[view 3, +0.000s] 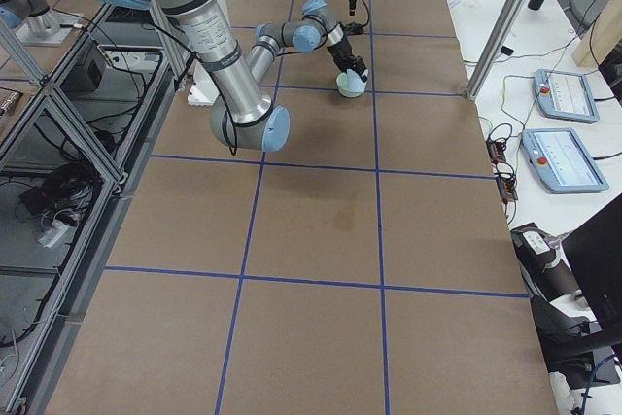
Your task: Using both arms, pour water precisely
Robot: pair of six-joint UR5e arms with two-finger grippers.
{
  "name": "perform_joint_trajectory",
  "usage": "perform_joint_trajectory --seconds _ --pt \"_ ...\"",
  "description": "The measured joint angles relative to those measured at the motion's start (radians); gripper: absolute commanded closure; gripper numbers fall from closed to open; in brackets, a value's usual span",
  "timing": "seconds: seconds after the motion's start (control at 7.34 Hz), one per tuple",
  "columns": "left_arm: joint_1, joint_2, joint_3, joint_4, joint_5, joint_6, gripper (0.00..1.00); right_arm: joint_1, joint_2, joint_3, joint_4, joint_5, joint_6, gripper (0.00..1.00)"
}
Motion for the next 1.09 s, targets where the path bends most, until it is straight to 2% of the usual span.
perform_joint_trajectory --seconds 0.27,0.68,1.09 --pt "0.000 -0.001 0.005 -0.004 0.000 -0.001 0.00 -0.027 0.062 -0.054 -0.100 -0.055 -0.085 0.82" --pt "0.000 -0.003 0.007 -0.007 0.000 -0.001 0.00 -0.059 0.092 -0.086 -0.208 -0.123 -0.210 0.82" --pt "0.000 -0.005 0.008 -0.006 0.000 -0.002 0.00 -0.065 0.125 -0.129 -0.243 -0.169 -0.329 0.83"
